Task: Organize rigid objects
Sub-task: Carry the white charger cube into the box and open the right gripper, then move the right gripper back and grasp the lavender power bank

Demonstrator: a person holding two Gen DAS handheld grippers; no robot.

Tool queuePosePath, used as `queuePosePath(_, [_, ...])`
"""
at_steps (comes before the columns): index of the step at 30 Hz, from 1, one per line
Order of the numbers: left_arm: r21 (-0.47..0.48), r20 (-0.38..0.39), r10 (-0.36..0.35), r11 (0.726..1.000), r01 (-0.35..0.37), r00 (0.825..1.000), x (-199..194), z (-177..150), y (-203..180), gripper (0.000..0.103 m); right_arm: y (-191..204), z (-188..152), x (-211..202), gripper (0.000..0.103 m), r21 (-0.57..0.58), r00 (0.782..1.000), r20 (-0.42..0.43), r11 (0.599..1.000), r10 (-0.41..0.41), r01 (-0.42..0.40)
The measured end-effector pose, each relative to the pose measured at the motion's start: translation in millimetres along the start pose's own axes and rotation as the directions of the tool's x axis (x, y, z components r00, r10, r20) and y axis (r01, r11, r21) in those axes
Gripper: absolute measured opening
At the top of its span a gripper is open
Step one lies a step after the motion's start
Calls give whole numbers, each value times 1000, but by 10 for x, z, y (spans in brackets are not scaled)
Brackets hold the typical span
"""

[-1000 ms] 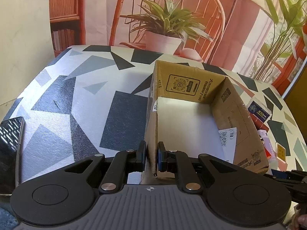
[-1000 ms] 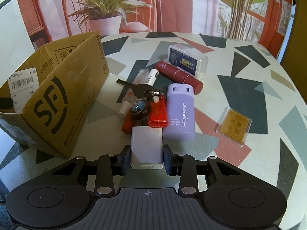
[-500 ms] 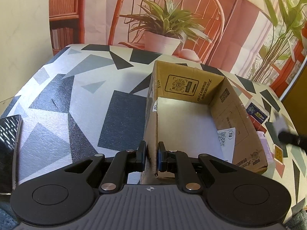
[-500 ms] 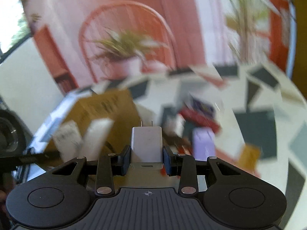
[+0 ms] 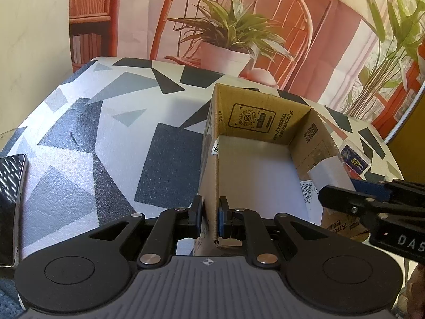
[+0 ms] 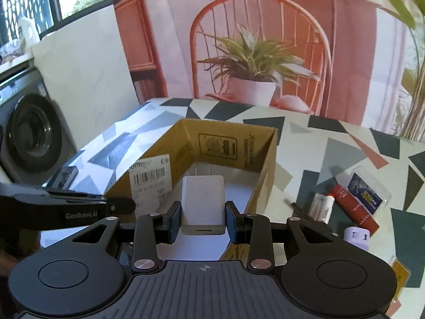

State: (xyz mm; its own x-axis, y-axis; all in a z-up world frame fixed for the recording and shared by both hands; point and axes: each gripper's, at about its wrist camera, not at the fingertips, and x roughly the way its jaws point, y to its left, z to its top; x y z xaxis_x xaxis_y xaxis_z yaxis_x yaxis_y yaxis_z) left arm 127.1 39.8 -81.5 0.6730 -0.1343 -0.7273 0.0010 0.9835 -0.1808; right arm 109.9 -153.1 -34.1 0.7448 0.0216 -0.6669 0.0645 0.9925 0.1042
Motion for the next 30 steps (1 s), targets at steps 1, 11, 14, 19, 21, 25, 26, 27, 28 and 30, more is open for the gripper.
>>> queuePosePath(1, [2, 1, 1, 1000, -1, 1000, -1, -6, -1, 13, 11, 4, 10, 32, -6, 1000, -4, 1000, -4, 4])
queuePosePath(11, [8, 4, 1, 1000, -1, 1000, -8, -5, -8, 13, 33, -60, 22, 32, -8, 1000, -7, 1000, 0, 0])
queuePosePath(14, [15, 7, 4, 1000, -4, 1000, -12, -4, -25, 13, 5, -74, 5, 33, 6, 1000, -1, 1000, 4, -4])
queuePosePath(19, [15, 8, 4, 1000, -4, 1000, -7, -5, -17, 13, -46, -102, -105, 33, 25, 999, 43, 1000, 6, -7])
queuePosePath(21, [20, 9, 7, 1000, -7, 1000, -11, -10, -22, 13, -89, -119, -189, 34, 31, 997, 74, 1000, 2, -4])
queuePosePath(25, [17, 8, 8, 1000, -8, 1000, -9, -12, -15, 13, -223, -156, -352, 40, 50, 990, 132, 997, -57, 51])
queuePosePath(26, [17, 7, 8, 1000, -8, 1000, -8, -15, -14, 13, -282, -175, -393, 44, 63, 986, 147, 996, -74, 66])
queuePosePath(27, [16, 6, 9, 1000, -9, 1000, -6, -17, -13, 13, -337, -197, -416, 49, 77, 984, 155, 994, -91, 80])
queuePosePath(28, [17, 5, 11, 1000, -11, 1000, -4, -17, -16, 13, -403, -223, -430, 51, 91, 981, 158, 991, -112, 98])
queuePosePath(30, [21, 6, 14, 1000, -14, 1000, -5, -17, -26, 13, -539, -295, -419, 52, 114, 975, 144, 982, -168, 152])
